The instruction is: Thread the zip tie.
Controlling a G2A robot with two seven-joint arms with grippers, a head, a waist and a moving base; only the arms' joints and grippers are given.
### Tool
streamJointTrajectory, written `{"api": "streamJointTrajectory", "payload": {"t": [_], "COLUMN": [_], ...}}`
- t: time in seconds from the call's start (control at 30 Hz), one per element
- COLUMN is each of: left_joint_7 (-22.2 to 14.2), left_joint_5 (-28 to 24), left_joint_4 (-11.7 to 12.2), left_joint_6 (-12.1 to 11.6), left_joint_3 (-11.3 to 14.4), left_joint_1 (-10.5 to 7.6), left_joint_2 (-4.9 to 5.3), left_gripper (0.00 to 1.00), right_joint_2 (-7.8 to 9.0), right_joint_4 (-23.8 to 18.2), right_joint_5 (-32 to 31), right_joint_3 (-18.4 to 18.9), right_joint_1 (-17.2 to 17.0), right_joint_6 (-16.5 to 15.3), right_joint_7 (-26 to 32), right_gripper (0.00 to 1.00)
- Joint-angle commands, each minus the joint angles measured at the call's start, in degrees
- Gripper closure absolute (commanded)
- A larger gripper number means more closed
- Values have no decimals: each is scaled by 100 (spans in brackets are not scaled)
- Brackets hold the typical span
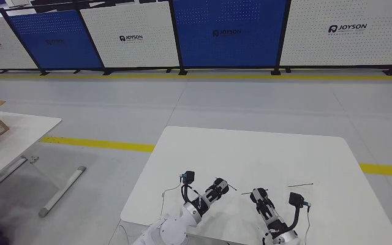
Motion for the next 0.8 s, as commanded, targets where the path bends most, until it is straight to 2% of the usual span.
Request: {"api": "streamJointTrajectory", "payload": {"t": [0.0,0.2,0.77], "left_joint_7": [0,0,0], "left_joint_5": [0,0,0], "left_joint_4": [0,0,0], "left_joint_6": [0,0,0], "left_joint_3": [0,0,0], "left_joint_1": [0,0,0], "left_joint_2": [0,0,0], "left_gripper": [100,100,100], "right_joint_2": [-13,-137,-218], "right_joint_4": [6,153,280], "right_joint_5": [9,-81,17], "right_joint_3": [9,-257,-265], "right_joint_1": [13,233,327], "right_joint_6": [53,351,336], "right_joint_7": [-38,-177,-125], "right_gripper": [100,100,100]}}
